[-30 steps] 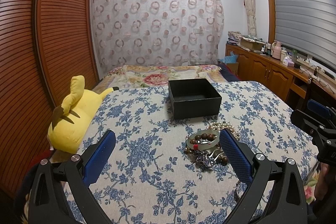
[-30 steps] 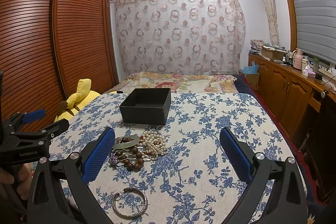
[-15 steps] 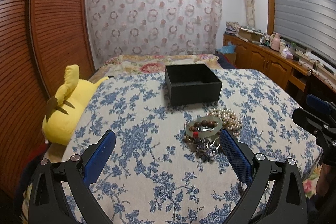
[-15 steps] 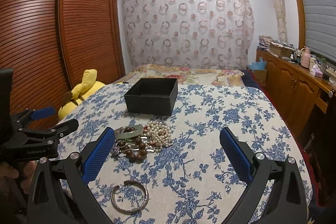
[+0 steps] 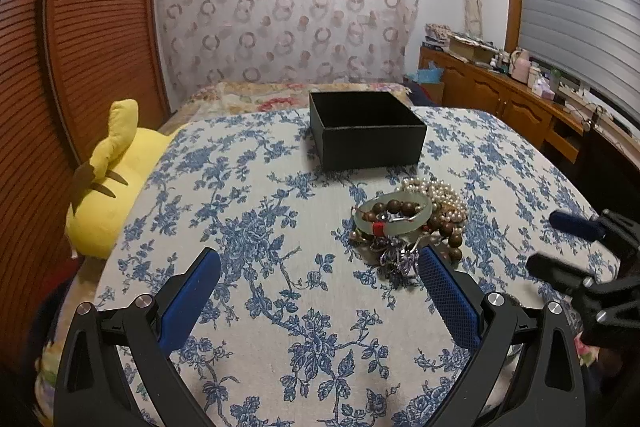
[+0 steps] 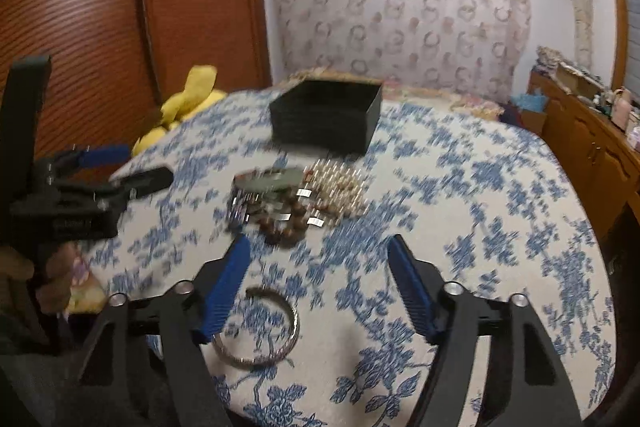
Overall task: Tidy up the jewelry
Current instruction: 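Grasp the pale jade bangle with the left tool while the right tool grasps the silver bangle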
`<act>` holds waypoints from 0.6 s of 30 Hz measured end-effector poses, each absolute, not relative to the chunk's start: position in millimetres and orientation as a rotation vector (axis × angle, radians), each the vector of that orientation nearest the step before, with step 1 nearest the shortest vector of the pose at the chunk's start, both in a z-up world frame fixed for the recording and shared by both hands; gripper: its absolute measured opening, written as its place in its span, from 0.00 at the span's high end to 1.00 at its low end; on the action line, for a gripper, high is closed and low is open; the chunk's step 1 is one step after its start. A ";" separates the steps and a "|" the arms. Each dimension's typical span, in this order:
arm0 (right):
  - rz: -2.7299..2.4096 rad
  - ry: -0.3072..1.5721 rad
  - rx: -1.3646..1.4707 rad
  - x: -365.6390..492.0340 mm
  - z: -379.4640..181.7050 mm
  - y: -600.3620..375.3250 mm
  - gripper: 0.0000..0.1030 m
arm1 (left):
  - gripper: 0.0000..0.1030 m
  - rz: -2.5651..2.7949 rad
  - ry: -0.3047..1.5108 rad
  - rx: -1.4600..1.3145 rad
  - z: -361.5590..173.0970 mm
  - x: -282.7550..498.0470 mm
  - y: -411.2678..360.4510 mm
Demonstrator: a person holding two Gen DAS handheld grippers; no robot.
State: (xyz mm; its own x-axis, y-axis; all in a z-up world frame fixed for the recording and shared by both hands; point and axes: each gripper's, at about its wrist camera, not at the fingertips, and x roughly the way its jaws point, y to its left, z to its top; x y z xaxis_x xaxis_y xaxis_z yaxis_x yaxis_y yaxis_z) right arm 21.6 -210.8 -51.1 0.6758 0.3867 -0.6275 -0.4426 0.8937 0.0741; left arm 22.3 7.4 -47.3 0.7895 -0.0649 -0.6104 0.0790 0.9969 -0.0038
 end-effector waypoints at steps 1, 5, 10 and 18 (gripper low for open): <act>0.481 0.706 -0.091 22.3 -55.7 -209.5 0.37 | 0.07 -0.079 0.661 0.022 -49.3 23.8 8.1; 0.519 0.767 -0.118 23.8 -71.5 -202.3 0.49 | 0.07 -0.101 0.680 0.016 -55.0 27.3 10.2; 0.537 0.808 -0.158 23.2 -80.3 -197.8 0.65 | 0.07 -0.145 0.711 0.019 -62.9 36.6 6.9; 0.539 0.833 -0.221 32.3 -89.6 -198.2 0.91 | 0.07 -0.224 0.761 0.013 -71.6 54.4 -0.2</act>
State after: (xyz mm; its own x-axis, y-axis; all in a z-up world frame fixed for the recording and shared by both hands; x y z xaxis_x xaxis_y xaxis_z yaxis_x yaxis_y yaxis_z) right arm 32.3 -198.2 -89.6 0.5490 0.3661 -0.7513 -0.5350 0.8446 0.0206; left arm 54.4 -0.2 -71.6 0.7014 -0.1964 -0.6852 0.2061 0.9761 -0.0688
